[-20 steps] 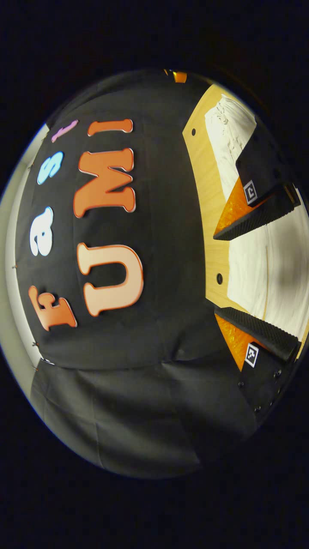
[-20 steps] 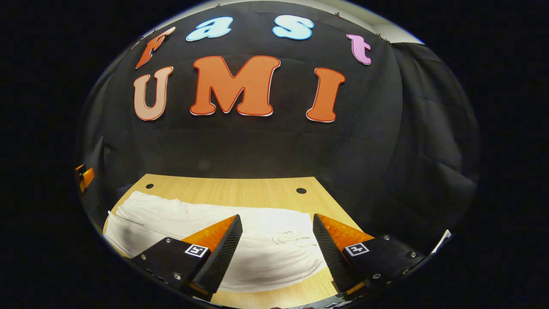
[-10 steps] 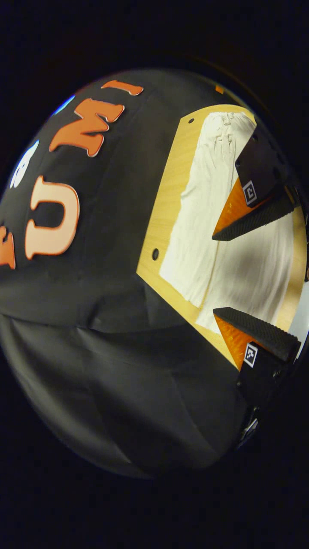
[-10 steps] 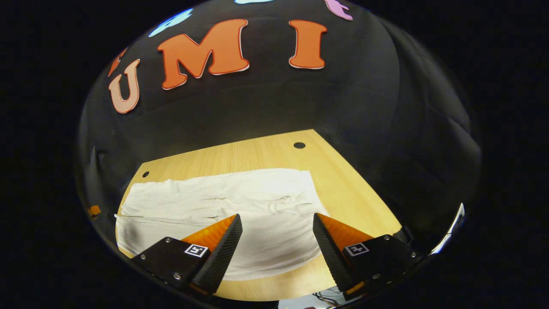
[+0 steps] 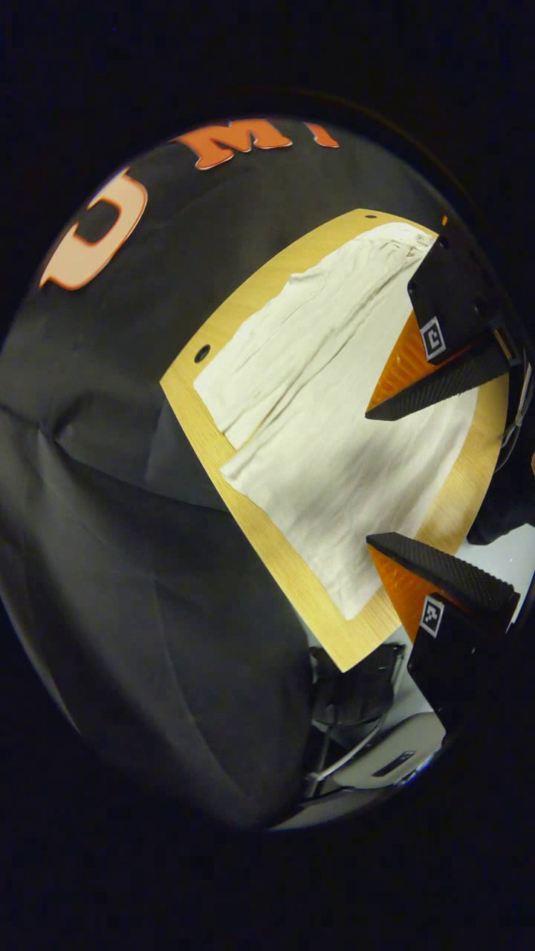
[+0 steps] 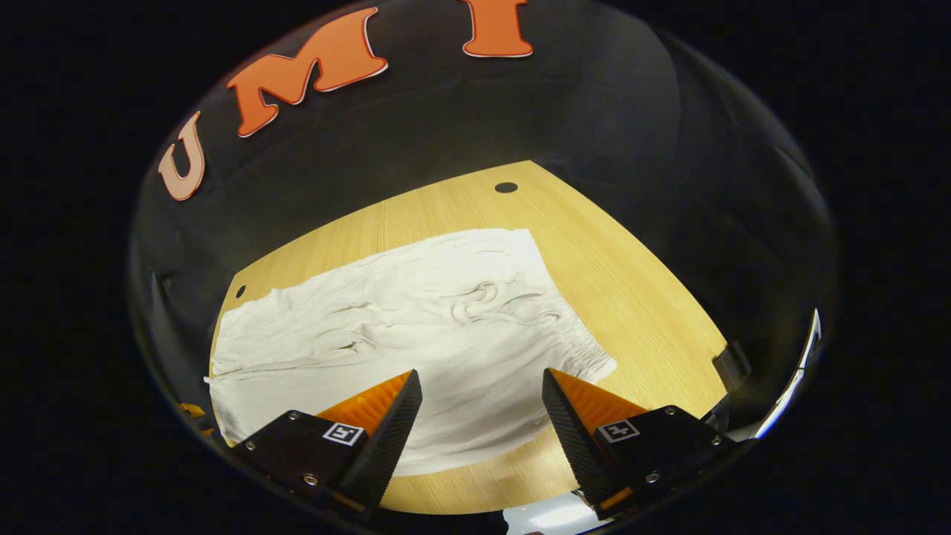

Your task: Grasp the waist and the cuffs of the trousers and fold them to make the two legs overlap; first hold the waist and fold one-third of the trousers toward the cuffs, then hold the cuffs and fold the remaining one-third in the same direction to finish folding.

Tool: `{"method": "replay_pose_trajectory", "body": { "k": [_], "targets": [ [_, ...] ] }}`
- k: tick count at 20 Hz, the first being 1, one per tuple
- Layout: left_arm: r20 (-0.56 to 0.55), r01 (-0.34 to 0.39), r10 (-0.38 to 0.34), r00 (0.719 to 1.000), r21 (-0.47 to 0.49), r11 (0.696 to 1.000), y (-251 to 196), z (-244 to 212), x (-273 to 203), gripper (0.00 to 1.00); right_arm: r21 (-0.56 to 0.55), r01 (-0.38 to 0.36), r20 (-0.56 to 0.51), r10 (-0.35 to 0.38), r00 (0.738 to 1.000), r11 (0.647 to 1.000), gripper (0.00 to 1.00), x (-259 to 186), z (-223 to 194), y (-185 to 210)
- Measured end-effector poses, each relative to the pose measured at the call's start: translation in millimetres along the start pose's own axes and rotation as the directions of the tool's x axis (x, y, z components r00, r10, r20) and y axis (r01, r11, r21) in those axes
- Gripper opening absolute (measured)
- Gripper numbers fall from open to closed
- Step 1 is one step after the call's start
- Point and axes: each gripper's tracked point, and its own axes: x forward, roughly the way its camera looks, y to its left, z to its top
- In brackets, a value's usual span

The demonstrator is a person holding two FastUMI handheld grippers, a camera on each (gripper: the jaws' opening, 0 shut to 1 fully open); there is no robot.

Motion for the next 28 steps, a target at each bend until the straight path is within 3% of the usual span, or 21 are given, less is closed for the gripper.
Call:
{"method": "replay_pose_trajectory", "body": {
  "k": [10,11,12,15,20,22,23,24,27,28],
  "targets": [
    [-0.094,-0.011,-0.013,0.995,-0.254,0.967,68.2,-23.5,26.1,1.00,0.094,0.004,-0.130,0.008,0.992,0.996,0.98,26.3,-38.8,-18.1],
    [-0.094,-0.011,-0.015,0.995,-0.275,0.961,72.7,-22.7,29.7,0.93,0.109,0.004,-0.135,0.011,0.991,0.994,0.98,27.9,-40.5,-19.9],
    [-0.082,0.004,-0.030,0.996,-0.297,0.955,74.2,-18.6,30.5,0.97,0.125,0.003,-0.142,0.015,0.990,0.992,0.98,28.6,-42.7,-21.5],
    [-0.049,0.063,-0.085,0.995,-0.340,0.938,71.0,-6.6,32.5,0.98,0.185,-0.003,-0.158,0.032,0.987,0.983,0.99,33.4,-48.1,-26.2],
    [0.027,0.179,-0.183,0.983,-0.394,0.902,51.2,10.3,52.1,0.91,0.303,0.000,-0.180,0.057,0.982,0.953,0.96,41.3,-59.6,-35.9],
    [0.058,0.217,-0.214,0.975,-0.446,0.868,43.3,14.7,64.7,0.82,0.342,0.009,-0.189,0.059,0.980,0.940,0.96,43.8,-63.7,-42.9],
    [0.064,0.223,-0.219,0.974,-0.472,0.853,40.5,16.4,69.3,0.69,0.357,0.016,-0.190,0.056,0.980,0.934,0.96,45.2,-64.2,-47.6],
    [0.061,0.216,-0.214,0.975,-0.485,0.847,39.8,17.0,74.9,0.62,0.371,0.026,-0.191,0.049,0.980,0.928,0.96,46.5,-66.2,-52.0],
    [0.040,0.165,-0.164,0.986,-0.426,0.889,39.7,16.1,78.0,0.12,0.406,0.049,-0.192,0.032,0.981,0.912,0.96,50.6,-68.3,-68.1],
    [0.027,0.136,-0.136,0.990,-0.382,0.914,40.9,17.1,76.2,0.08,0.422,0.055,-0.187,0.028,0.982,0.905,0.96,53.0,-66.6,-73.0]
  ]
}}
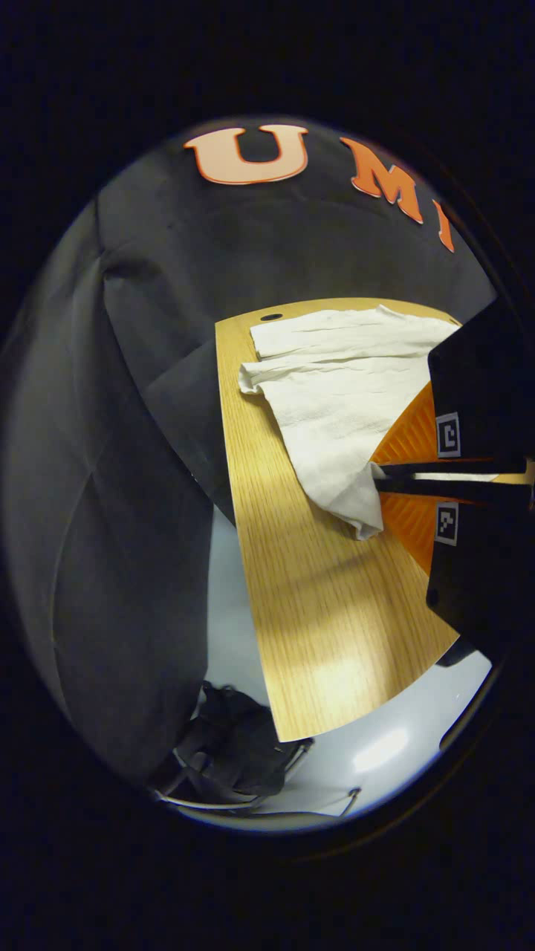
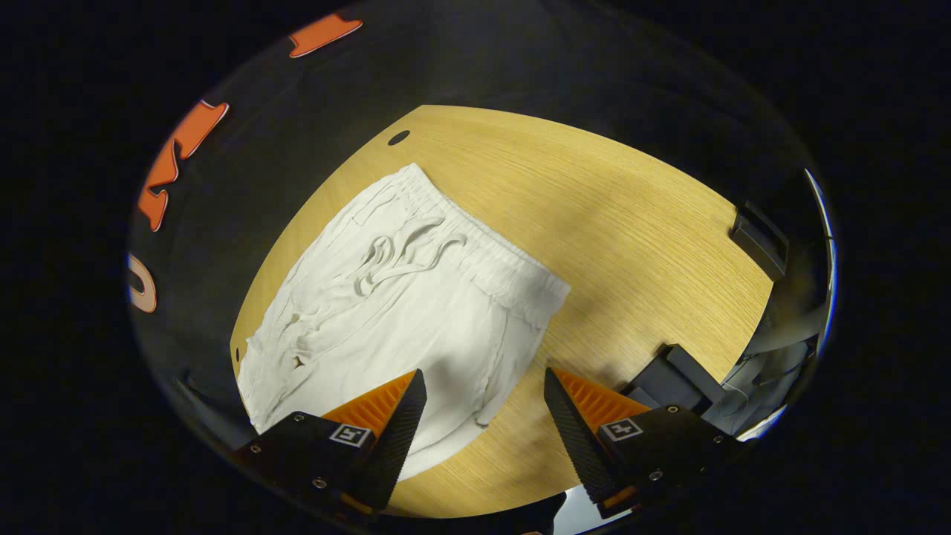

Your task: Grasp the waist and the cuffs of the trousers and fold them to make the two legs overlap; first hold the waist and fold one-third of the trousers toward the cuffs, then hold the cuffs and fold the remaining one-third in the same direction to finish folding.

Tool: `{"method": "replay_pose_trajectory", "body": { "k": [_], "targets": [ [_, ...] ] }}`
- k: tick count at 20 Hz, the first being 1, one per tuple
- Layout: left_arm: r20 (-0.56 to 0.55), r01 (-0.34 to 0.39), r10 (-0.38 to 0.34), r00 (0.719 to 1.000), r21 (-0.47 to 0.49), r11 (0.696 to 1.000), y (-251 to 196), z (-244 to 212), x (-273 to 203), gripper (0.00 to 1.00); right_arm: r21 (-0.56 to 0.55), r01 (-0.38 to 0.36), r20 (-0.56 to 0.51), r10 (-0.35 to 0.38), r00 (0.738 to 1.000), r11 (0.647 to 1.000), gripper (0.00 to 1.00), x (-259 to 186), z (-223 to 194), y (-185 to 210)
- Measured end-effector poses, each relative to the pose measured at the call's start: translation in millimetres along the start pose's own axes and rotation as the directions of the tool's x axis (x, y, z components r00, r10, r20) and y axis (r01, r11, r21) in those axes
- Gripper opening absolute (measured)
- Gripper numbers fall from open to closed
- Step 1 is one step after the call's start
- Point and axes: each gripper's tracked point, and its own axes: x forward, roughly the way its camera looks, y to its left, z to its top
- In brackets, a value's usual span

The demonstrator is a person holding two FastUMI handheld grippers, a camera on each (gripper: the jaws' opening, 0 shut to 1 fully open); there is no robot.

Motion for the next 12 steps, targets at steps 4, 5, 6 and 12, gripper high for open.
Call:
{"method": "replay_pose_trajectory", "body": {
  "k": [4,5,6,12],
  "targets": [
    [-0.002,-0.019,0.019,1.000,0.115,0.993,-15.9,-3.0,-1.6,0.07,0.097,0.006,0.023,-0.009,1.000,0.995,0.93,14.5,19.8,-9.7],
    [0.007,-0.009,0.008,1.000,0.128,0.992,-22.0,-0.8,-3.4,0.07,0.113,0.001,0.029,-0.004,1.000,0.994,0.90,17.5,24.9,-9.6],
    [0.015,-0.010,0.008,1.000,0.140,0.990,-25.5,1.7,-5.8,0.07,0.136,0.008,0.041,-0.014,0.999,0.991,0.88,20.8,31.7,-11.4],
    [0.026,-0.017,0.013,1.000,0.185,0.983,-43.3,4.8,-13.9,0.09,0.219,0.056,0.047,-0.068,0.997,0.974,0.36,33.3,46.5,-24.7]
  ]
}}
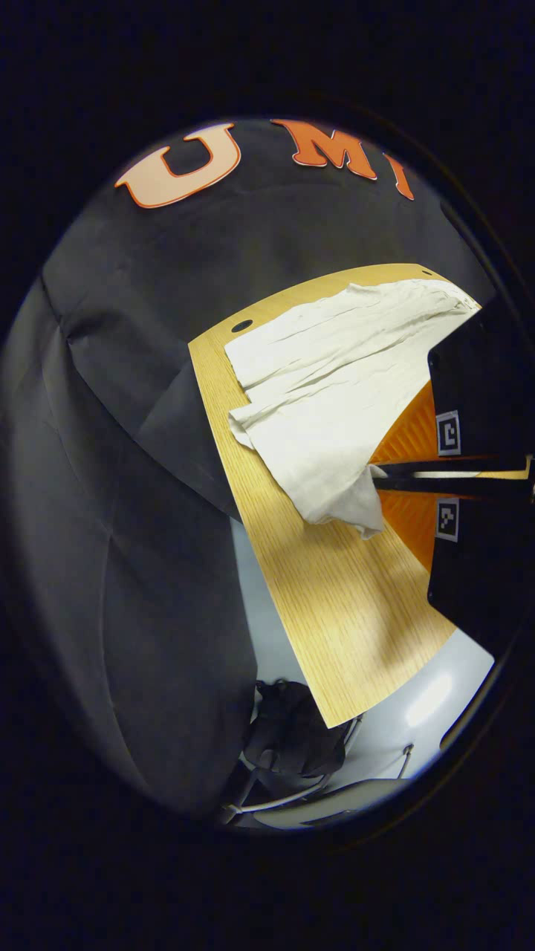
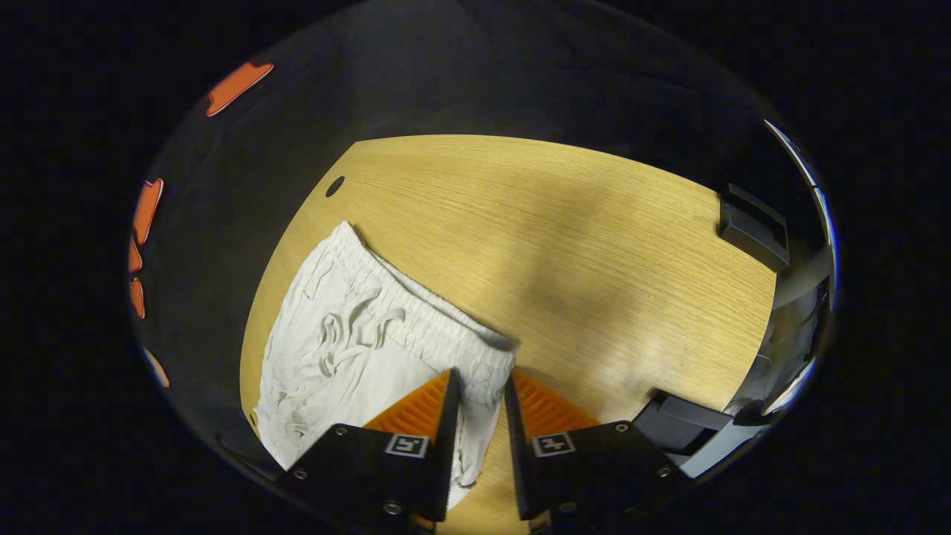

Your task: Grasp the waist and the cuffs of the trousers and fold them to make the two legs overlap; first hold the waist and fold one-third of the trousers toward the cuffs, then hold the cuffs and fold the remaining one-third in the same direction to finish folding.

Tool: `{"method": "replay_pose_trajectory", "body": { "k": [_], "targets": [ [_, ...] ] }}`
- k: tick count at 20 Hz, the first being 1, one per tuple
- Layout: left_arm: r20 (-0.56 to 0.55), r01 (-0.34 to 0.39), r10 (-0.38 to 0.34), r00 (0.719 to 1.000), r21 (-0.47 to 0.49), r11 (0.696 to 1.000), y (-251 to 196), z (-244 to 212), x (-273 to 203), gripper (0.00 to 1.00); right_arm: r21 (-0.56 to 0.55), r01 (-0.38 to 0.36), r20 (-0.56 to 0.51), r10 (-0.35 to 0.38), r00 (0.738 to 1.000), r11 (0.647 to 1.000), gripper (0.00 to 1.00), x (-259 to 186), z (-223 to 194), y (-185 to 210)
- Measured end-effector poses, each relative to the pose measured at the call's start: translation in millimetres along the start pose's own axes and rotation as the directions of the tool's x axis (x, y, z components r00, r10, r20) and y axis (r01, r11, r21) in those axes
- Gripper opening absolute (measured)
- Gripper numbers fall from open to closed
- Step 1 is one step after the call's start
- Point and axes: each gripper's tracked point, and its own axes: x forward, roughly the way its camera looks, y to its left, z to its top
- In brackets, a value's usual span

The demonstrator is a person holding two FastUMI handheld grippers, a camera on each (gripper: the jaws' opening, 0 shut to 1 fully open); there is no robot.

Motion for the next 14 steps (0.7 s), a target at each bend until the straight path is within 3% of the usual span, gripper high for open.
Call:
{"method": "replay_pose_trajectory", "body": {
  "k": [1,7,9,14],
  "targets": [
    [0.006,-0.006,0.006,1.000,0.014,1.000,-1.9,3.0,1.5,0.07,0.011,-0.002,-0.006,0.002,1.000,1.000,0.25,0.9,-0.3,0.4],
    [0.035,0.000,0.000,0.999,0.009,1.000,-21.6,11.5,-20.8,0.04,0.023,-0.089,-0.028,0.089,0.996,0.996,0.05,-13.4,9.6,13.0],
    [0.027,-0.048,0.047,0.999,0.014,0.999,-23.0,10.6,-23.8,0.04,0.000,-0.108,-0.039,0.107,0.993,0.994,0.05,-22.3,14.6,16.0],
    [0.065,-0.064,0.061,0.996,0.054,0.996,-53.9,35.5,-31.4,0.05,-0.026,-0.120,-0.080,0.118,0.990,0.992,0.05,-36.1,27.4,27.0]
  ]
}}
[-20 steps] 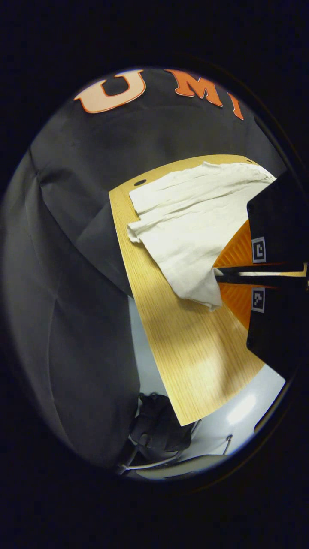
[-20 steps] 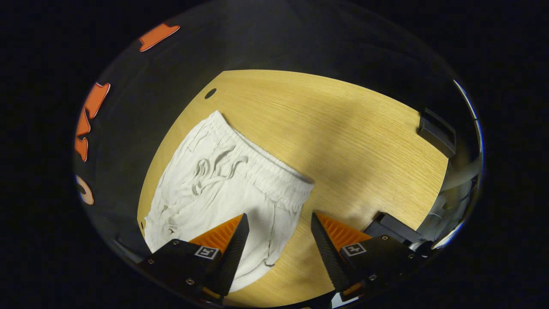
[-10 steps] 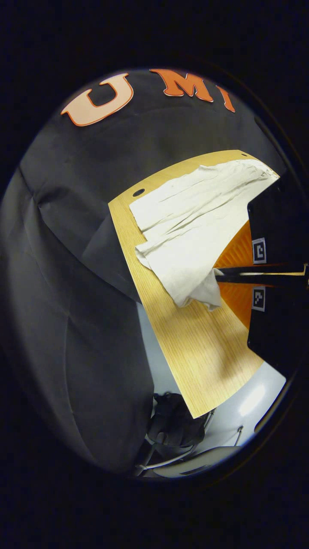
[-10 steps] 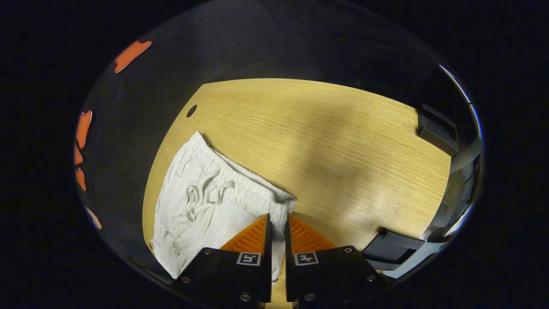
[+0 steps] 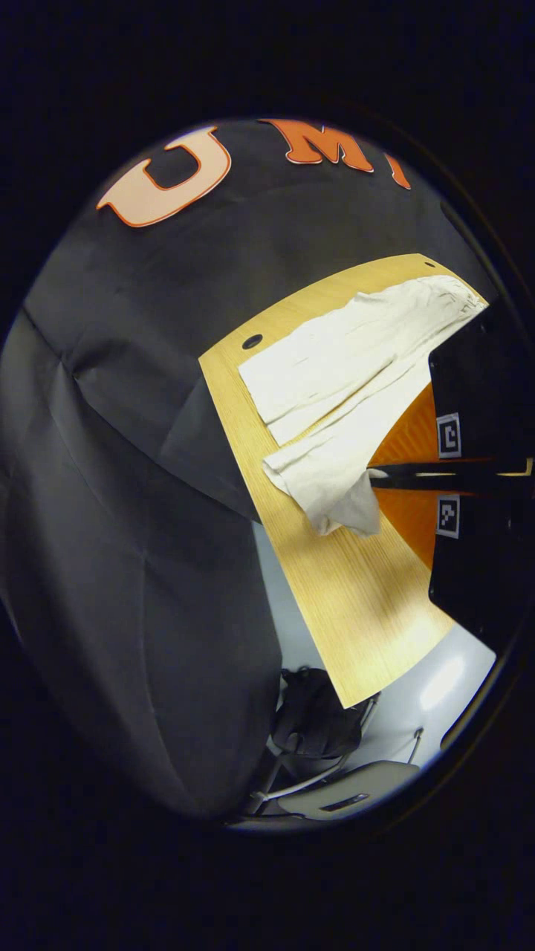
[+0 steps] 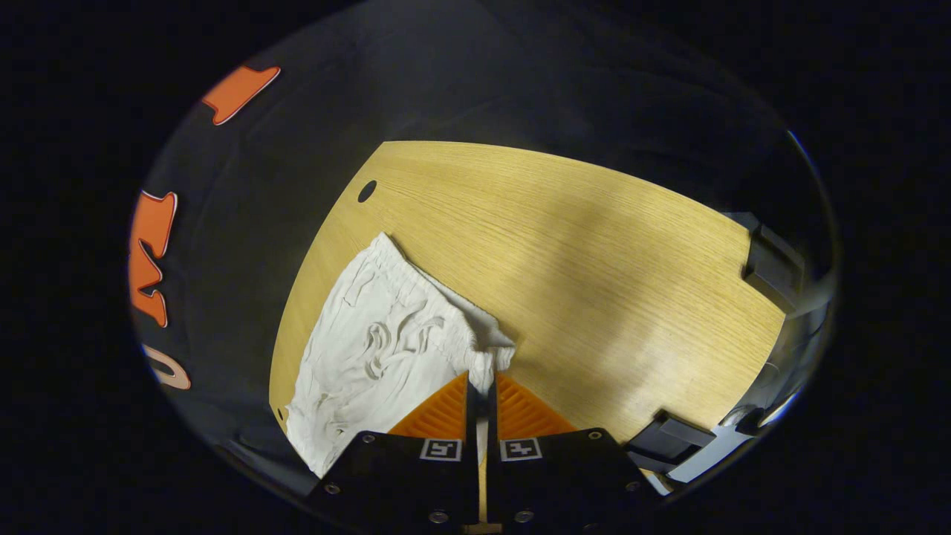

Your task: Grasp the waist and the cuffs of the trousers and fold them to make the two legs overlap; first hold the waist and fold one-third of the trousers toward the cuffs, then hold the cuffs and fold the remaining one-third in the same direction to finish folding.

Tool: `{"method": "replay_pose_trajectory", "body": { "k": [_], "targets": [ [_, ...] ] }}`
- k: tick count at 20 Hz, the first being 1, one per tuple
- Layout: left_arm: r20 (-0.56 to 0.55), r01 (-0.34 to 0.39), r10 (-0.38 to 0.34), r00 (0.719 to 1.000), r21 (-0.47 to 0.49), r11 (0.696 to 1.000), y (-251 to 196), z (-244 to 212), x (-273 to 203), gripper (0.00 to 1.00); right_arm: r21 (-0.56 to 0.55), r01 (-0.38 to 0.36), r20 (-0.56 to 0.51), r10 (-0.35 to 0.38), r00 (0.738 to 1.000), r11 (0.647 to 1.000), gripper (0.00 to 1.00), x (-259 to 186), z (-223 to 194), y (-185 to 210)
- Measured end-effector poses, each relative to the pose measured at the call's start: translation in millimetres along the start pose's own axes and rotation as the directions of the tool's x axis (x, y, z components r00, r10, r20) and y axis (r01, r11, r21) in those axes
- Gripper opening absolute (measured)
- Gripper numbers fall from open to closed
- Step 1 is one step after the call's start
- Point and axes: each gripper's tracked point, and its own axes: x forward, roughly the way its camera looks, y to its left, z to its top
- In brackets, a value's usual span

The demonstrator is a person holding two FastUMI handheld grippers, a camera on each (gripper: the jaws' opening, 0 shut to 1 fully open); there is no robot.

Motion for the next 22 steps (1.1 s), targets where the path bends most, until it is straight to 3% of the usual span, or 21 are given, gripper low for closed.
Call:
{"method": "replay_pose_trajectory", "body": {
  "k": [5,8,22],
  "targets": [
    [-0.019,0.049,-0.047,0.999,0.129,0.990,-38.9,38.1,6.5,0.05,0.031,-0.014,0.018,0.014,1.000,0.999,0.05,-8.0,20.3,23.6],
    [-0.051,0.048,-0.039,0.998,0.202,0.978,-52.7,48.5,21.1,0.05,0.035,-0.008,0.028,0.007,1.000,0.999,0.05,-10.7,26.1,38.6],
    [-0.129,0.031,0.000,0.992,0.234,0.972,-103.6,79.2,87.0,0.04,0.063,-0.026,0.018,0.025,1.000,0.998,0.05,0.9,67.9,106.4]
  ]
}}
